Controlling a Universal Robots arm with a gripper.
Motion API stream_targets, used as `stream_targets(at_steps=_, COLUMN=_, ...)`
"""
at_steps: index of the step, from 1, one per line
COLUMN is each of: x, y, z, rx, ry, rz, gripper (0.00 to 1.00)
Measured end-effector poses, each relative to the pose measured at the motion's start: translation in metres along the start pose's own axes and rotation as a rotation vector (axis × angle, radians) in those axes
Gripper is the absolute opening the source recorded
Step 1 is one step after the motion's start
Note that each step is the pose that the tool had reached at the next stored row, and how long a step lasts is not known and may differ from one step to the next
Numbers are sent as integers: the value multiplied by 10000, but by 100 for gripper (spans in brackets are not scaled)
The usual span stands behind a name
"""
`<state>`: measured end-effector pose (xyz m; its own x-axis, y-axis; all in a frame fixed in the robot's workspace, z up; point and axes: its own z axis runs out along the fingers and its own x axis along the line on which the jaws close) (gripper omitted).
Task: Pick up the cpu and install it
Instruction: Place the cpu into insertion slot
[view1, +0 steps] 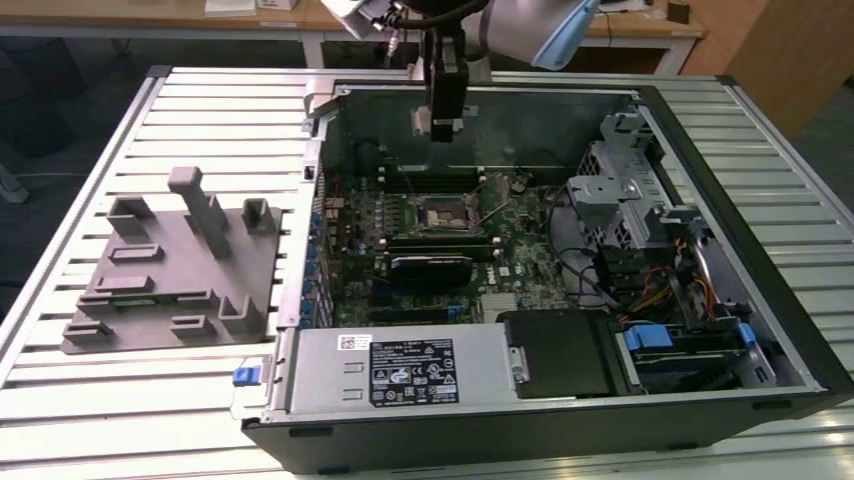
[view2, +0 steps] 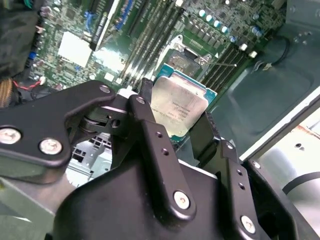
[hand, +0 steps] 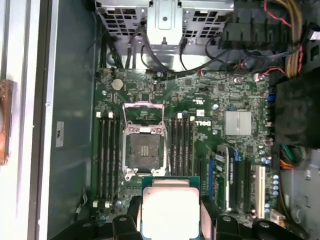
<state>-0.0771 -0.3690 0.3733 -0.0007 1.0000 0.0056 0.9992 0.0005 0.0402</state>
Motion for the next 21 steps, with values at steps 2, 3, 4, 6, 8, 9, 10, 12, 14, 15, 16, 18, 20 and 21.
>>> stream_targets(at_steps=2, x=53, y=6, z=33, rx=2, ry=-2, rz=11, gripper=54)
stream_targets(at_steps=3, x=81, y=10, z=54, rx=2, ry=-2, rz=16, gripper=54)
stream_targets(at_steps=4, x=101, y=13, z=71, rx=3, ry=-4, rz=20, gripper=54)
stream_targets(at_steps=6, x=112, y=12, z=109, rx=3, ry=-1, rz=25, gripper=54)
stream_targets(at_steps=8, x=112, y=11, z=143, rx=6, ry=-3, rz=23, gripper=54)
stream_targets(at_steps=9, x=112, y=10, z=158, rx=6, ry=-3, rz=24, gripper=54)
stream_targets(at_steps=10, x=112, y=10, z=166, rx=6, ry=-3, rz=30, gripper=54)
stream_targets(at_steps=12, x=112, y=10, z=171, rx=7, ry=-16, rz=33, gripper=54)
stream_targets(at_steps=14, x=112, y=9, z=176, rx=0, ry=-17, rz=33, gripper=54)
stream_targets(at_steps=15, x=112, y=9, z=178, rx=-1, ry=-16, rz=32, gripper=54)
stream_targets(at_steps=16, x=112, y=9, z=181, rx=-2, ry=-16, rz=33, gripper=54)
stream_targets(at_steps=18, x=112, y=9, z=188, rx=-2, ry=-17, rz=32, gripper=54)
stream_targets(at_steps=20, x=112, y=9, z=194, rx=-2, ry=-17, rz=31, gripper=54)
stream_targets(at_steps=21, x=112, y=9, z=197, rx=-1, ry=-17, rz=31, gripper=54)
